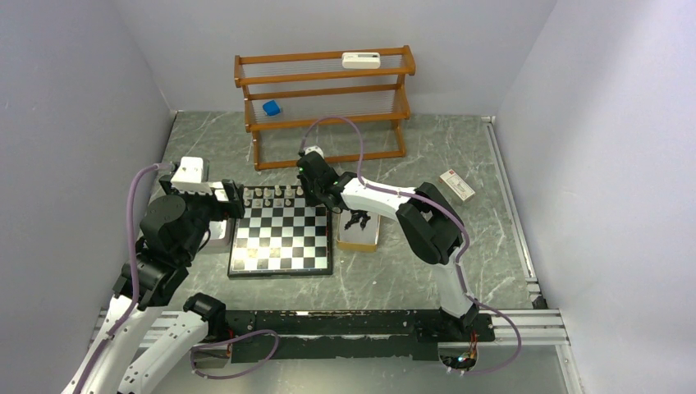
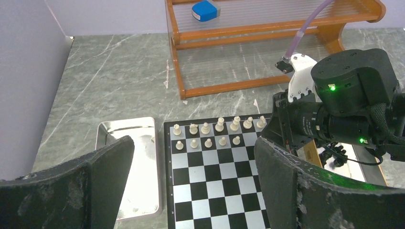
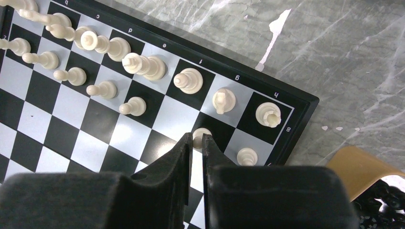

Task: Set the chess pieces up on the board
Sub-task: Place the chess piece on the chessboard.

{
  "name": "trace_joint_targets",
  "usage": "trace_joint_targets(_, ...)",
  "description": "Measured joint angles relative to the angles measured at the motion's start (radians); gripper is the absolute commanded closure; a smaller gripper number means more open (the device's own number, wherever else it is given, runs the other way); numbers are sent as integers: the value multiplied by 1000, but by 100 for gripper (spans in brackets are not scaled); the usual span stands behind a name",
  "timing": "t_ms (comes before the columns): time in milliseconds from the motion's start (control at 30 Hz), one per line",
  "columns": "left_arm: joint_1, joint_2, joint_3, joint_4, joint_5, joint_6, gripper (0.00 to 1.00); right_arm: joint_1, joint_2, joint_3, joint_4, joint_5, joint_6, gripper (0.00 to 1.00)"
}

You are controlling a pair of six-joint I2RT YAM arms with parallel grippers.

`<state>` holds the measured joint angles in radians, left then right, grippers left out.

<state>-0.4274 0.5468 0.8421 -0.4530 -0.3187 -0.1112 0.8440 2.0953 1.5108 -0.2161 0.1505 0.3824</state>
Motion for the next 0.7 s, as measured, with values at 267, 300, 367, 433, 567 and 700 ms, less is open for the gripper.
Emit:
trace_joint_targets(267, 0, 0, 0, 0, 0, 0, 0, 0, 0, 0, -24, 0, 6, 73)
trace_joint_targets(300, 0, 0, 0, 0, 0, 0, 0, 0, 0, 0, -27, 0, 7, 71)
trace_joint_targets(367, 0, 0, 0, 0, 0, 0, 0, -1, 0, 0, -31, -1, 9, 69)
trace_joint_targets(433, 0, 0, 0, 0, 0, 0, 0, -1, 0, 0, -33, -1, 10, 66)
trace_joint_targets(567, 0, 1, 0, 0, 0, 0, 0, -1, 0, 0, -33, -1, 10, 64)
trace_joint_targets(700, 0, 6, 0, 0, 0, 0, 0, -1, 0, 5, -37, 0, 7, 63)
